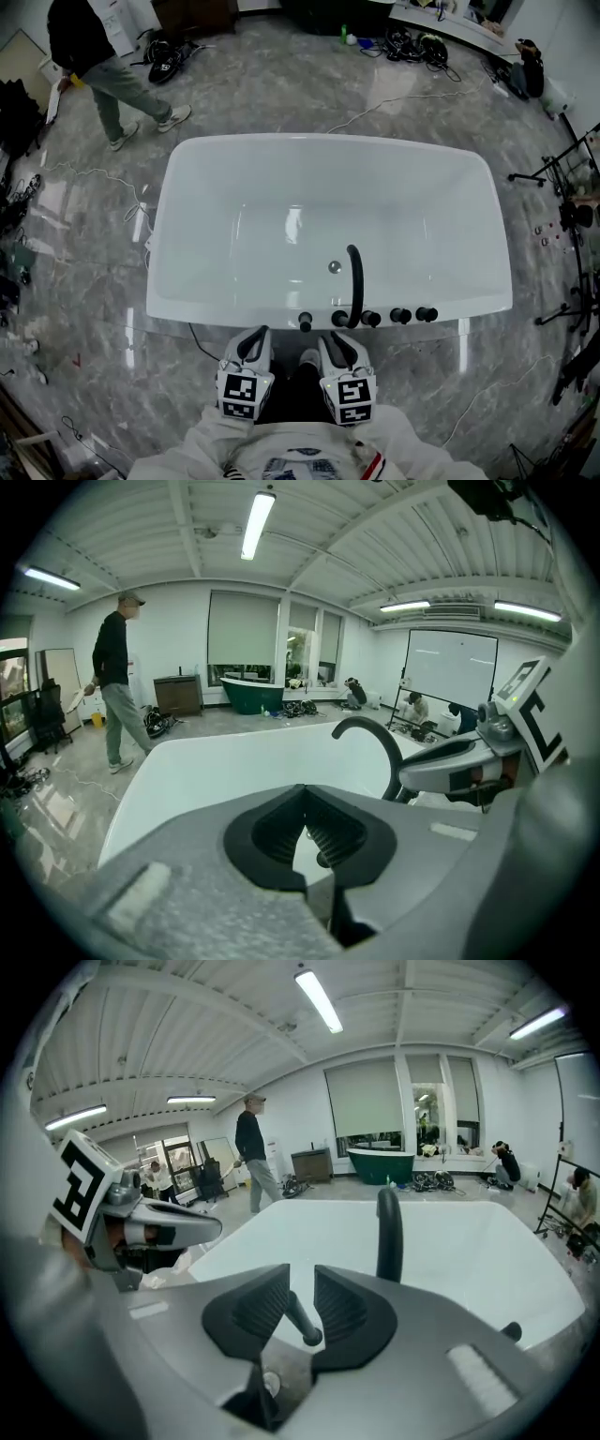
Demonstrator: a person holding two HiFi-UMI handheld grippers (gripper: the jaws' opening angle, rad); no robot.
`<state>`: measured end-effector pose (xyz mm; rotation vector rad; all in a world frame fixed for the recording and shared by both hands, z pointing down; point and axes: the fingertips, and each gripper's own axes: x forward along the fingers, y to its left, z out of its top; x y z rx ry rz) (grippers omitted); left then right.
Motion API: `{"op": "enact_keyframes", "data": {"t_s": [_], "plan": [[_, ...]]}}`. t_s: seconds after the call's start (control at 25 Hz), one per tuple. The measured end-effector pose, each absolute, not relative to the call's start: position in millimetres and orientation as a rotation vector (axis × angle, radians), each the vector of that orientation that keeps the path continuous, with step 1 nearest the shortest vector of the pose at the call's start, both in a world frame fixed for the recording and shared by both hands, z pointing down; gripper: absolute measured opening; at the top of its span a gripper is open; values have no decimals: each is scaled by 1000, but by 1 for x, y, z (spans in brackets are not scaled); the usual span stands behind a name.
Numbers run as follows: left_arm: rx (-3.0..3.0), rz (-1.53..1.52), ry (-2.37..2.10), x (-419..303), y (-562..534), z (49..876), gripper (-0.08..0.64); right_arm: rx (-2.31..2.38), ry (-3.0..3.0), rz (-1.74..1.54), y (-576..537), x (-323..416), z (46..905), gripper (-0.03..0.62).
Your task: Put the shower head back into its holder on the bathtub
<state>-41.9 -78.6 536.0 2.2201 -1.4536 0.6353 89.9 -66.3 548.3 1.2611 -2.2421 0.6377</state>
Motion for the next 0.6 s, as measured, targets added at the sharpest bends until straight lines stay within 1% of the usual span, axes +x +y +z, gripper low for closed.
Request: {"op": "enact_keyframes", "data": {"t_s": [0.12,0.28,0.6], "plan": [[2243,633,-1459,-41,-78,521,2,1309,-2271,622,-75,98,526,74],[2268,598,-1449,-38,-77,497,2,1355,-2292,589,-81,106,498,38],[2323,532,-1447,-27,-79,459,2,1419,-2337,527,-91,115,460,12]]}}
